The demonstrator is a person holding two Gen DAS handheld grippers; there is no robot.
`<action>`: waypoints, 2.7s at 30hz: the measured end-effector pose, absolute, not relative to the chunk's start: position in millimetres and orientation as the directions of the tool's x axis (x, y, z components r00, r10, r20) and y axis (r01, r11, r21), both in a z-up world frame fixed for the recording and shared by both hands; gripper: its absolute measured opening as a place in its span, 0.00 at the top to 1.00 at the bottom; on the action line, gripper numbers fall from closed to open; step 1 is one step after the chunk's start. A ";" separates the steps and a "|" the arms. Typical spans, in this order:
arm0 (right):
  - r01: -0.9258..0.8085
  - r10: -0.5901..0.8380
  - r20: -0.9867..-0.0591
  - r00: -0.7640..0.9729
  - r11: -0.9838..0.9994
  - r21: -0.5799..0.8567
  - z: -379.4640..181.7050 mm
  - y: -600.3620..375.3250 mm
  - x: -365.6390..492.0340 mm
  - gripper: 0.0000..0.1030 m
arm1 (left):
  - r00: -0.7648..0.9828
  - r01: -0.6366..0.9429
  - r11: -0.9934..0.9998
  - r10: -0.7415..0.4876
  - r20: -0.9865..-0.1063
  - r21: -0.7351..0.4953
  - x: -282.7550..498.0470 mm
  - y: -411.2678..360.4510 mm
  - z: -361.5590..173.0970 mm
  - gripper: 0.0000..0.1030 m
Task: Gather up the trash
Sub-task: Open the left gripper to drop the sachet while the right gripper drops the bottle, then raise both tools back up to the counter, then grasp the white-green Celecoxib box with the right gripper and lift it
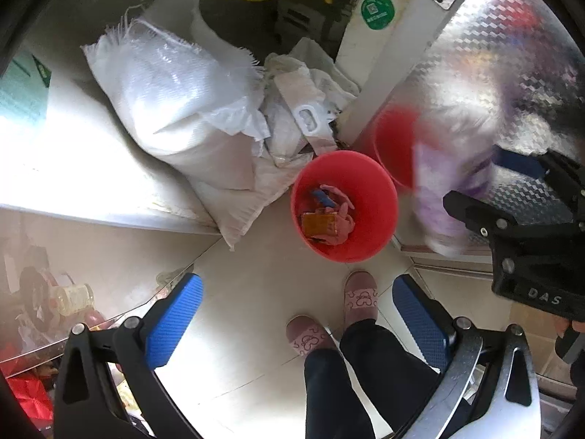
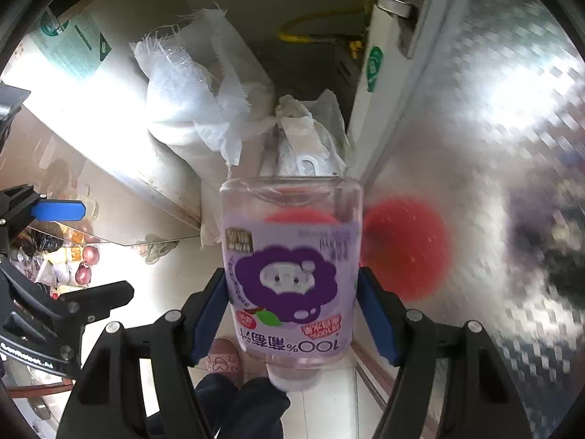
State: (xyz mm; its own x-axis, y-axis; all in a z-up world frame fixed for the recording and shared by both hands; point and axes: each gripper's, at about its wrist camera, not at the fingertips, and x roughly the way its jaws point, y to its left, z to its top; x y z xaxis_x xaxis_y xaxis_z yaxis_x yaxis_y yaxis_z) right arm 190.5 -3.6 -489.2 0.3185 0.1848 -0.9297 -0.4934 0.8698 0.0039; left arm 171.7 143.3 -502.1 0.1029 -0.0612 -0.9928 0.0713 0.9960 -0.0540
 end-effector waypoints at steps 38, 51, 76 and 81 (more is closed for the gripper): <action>-0.315 0.140 -0.746 0.652 0.944 -0.098 -112.2 -18.0 91.8 0.01 | 0.520 0.193 0.981 -0.118 -0.846 -0.018 126.8 158.4 -99.2 0.00; -0.250 0.099 -0.709 0.698 0.962 -0.112 -78.0 -61.2 127.4 0.01 | 0.562 0.306 0.952 -0.174 -0.809 0.008 209.6 96.3 -54.4 0.00; -0.087 -0.001 -0.811 0.585 0.994 -0.064 -85.9 -227.7 292.7 0.01 | 0.417 0.448 0.894 -0.209 -0.884 0.000 408.5 -81.8 -93.6 0.00; -0.062 -0.042 -0.841 0.540 0.994 -0.090 -105.8 -259.5 319.8 0.01 | 0.365 0.423 0.906 -0.193 -0.911 -0.023 435.7 -108.1 -114.9 0.00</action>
State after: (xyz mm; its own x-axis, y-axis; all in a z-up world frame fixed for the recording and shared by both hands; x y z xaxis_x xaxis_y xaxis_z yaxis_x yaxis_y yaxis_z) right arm 319.8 -259.5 -105.8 0.5397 -0.0423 -0.8408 -0.0624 0.9940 -0.0900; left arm 435.7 -108.1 -115.0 0.3650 -0.1933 -0.9107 0.4234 0.9057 -0.0225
